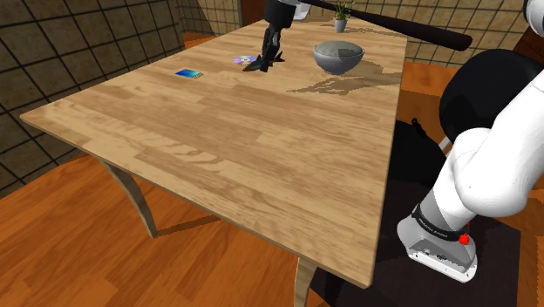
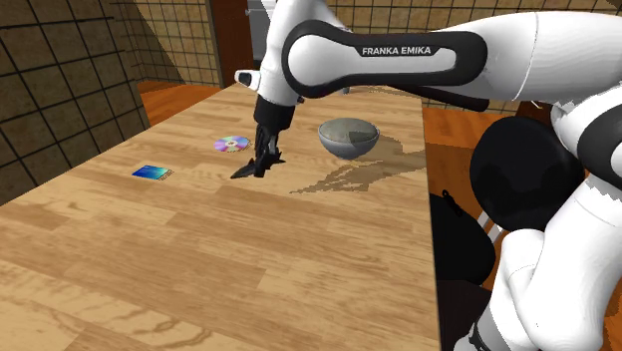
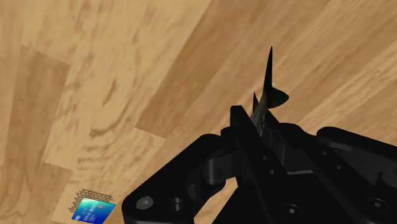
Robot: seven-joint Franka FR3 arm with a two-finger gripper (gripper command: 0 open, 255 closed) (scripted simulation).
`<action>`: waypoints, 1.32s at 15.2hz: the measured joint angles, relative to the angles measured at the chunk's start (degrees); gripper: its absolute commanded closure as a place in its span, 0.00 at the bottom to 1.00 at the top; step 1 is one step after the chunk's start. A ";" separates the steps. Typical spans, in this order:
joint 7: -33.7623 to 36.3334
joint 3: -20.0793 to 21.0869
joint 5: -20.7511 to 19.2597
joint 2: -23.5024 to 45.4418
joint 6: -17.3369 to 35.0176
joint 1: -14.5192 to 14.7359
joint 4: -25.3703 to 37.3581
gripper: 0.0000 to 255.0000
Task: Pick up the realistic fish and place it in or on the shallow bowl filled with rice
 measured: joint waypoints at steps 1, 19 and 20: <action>0.06 -0.04 -0.02 0.14 -0.81 -0.03 0.95 1.00; 0.32 -1.21 0.17 3.62 -14.42 -0.96 17.82 1.00; -0.76 -1.79 0.34 2.94 -14.53 -1.47 17.07 1.00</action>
